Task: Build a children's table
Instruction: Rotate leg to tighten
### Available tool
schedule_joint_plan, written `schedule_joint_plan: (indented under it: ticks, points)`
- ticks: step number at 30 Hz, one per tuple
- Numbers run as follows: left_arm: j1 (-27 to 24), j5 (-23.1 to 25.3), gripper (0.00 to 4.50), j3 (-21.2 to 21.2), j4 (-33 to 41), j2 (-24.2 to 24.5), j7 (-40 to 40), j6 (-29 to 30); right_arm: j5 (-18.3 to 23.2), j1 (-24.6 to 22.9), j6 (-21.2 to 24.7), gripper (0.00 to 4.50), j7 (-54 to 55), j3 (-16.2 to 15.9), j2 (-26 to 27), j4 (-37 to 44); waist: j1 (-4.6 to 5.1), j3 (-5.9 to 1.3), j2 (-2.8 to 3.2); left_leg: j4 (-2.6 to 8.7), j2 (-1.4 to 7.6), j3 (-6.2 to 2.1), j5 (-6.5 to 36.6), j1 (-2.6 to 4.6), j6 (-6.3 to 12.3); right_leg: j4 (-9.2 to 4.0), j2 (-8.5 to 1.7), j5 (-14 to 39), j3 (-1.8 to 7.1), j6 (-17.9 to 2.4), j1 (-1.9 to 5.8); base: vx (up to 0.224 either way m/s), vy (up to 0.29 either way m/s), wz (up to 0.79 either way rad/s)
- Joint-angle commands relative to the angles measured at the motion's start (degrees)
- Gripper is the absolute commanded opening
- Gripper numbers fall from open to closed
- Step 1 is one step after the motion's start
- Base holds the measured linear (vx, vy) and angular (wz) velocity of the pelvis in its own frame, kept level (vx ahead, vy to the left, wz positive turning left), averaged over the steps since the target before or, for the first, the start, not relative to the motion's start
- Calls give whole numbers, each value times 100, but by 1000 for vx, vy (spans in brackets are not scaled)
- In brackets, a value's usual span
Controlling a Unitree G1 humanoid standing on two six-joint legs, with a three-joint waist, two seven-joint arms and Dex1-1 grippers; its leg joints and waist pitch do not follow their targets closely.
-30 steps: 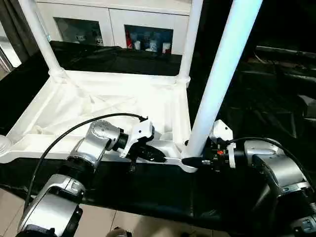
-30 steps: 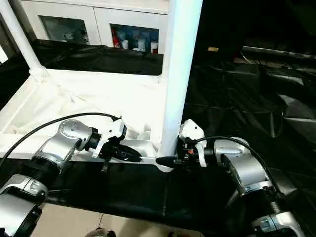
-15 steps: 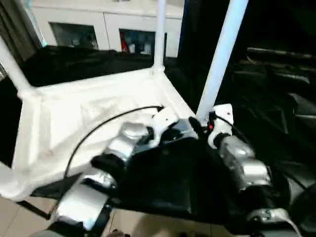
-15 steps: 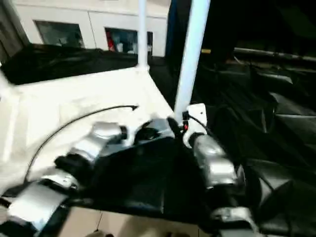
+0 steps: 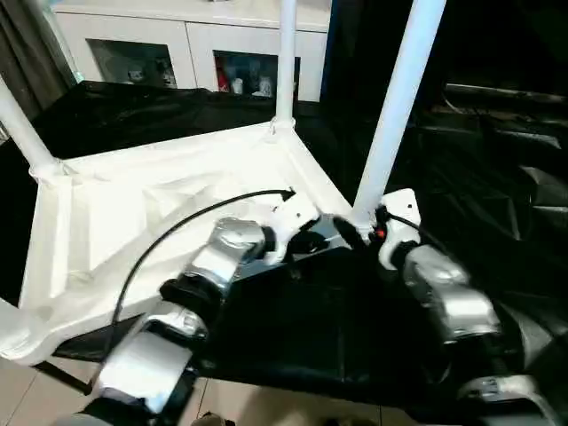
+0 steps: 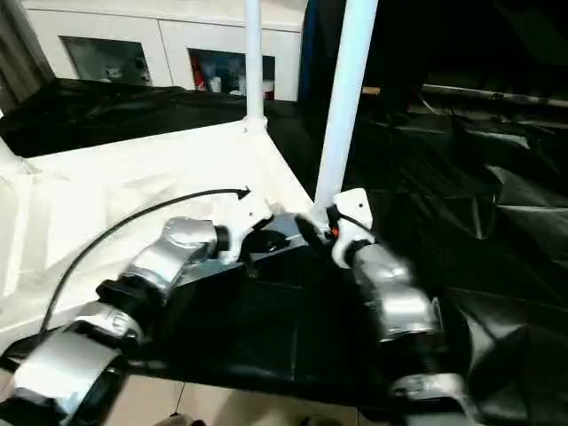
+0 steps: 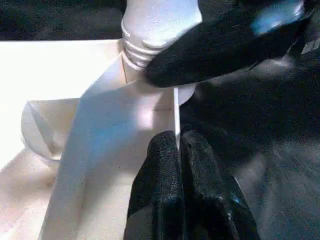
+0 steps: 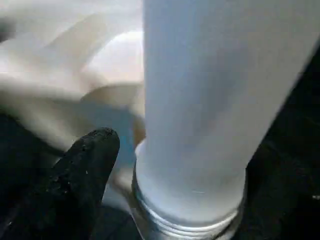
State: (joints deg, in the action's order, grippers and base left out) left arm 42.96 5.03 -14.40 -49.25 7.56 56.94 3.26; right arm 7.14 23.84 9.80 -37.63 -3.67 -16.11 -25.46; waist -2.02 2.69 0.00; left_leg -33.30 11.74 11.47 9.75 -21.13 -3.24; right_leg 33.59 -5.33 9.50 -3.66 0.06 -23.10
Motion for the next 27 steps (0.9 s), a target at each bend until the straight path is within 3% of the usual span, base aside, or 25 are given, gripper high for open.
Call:
schedule_joint_plan:
  ticks: [1, 6, 9, 13, 18, 19, 23, 24, 27]
  points:
    - [-110, -91, 0, -175, 98, 54, 617, -185, 173, -24, 34, 397, -741, -248, -95, 360, -27, -334, -95, 370, 121, -70, 1498, 39, 459, -436, -280, 1580, 209, -1125, 259, 0, 0, 0]
    - [-262, -290, 0, -330, 444, 515, 1798, -225, 442, -218, 250, 397, -2128, -595, -773, 870, -78, -363, -86, 354, 164, -56, 1067, 47, 574, -314, -256, 801, 201, -1454, 293, 0, 0, 0]
    - [-306, -272, 0, -401, 553, 710, 2078, -196, 339, -212, 167, 397, -2474, -741, -1029, 854, -105, -342, -62, 358, 181, -38, 1148, 62, 540, -315, -253, 814, 197, -1552, 266, 0, 0, 0]
    - [-321, -358, 0, -386, 655, 871, 2390, -63, 444, -200, 362, 397, -2894, -787, -1236, 895, -161, -319, -71, 379, 185, -38, 1399, 91, 367, -365, -268, 1334, 211, -1443, 254, 0, 0, 0]
    - [-313, -423, 0, -333, 690, 905, 2382, -65, 458, -180, 360, 397, -2928, -817, -1276, 883, -163, -332, -78, 379, 181, -49, 1355, 80, 307, -346, -274, 1243, 213, -1419, 259, 0, 0, 0]
    - [-312, -430, 0, -332, 692, 905, 2383, -62, 457, -176, 369, 372, -2909, -815, -1265, 869, -160, -333, -85, 375, 175, -46, 1315, 73, 321, -342, -272, 1182, 212, -1430, 264, 0, 0, 0]
    - [-301, -440, 0, -325, 702, 900, 2374, -65, 441, -161, 337, 356, -2902, -804, -1225, 830, -168, -341, -82, 368, 173, -44, 1236, 71, 353, -329, -269, 1068, 208, -1462, 270, 0, 0, 0]
    - [-296, -441, 0, -313, 707, 895, 2383, -52, 486, -168, 373, 326, -2928, -776, -1197, 849, -166, -340, -84, 366, 172, -43, 1239, 70, 358, -331, -269, 1081, 208, -1460, 270, 0, 0, 0]
    - [-291, -445, 0, -319, 708, 901, 2401, -41, 573, -197, 448, 316, -2976, -745, -1182, 920, -168, -338, -81, 371, 175, -46, 1258, 74, 345, -336, -268, 1150, 206, -1446, 269, 0, 0, 0]
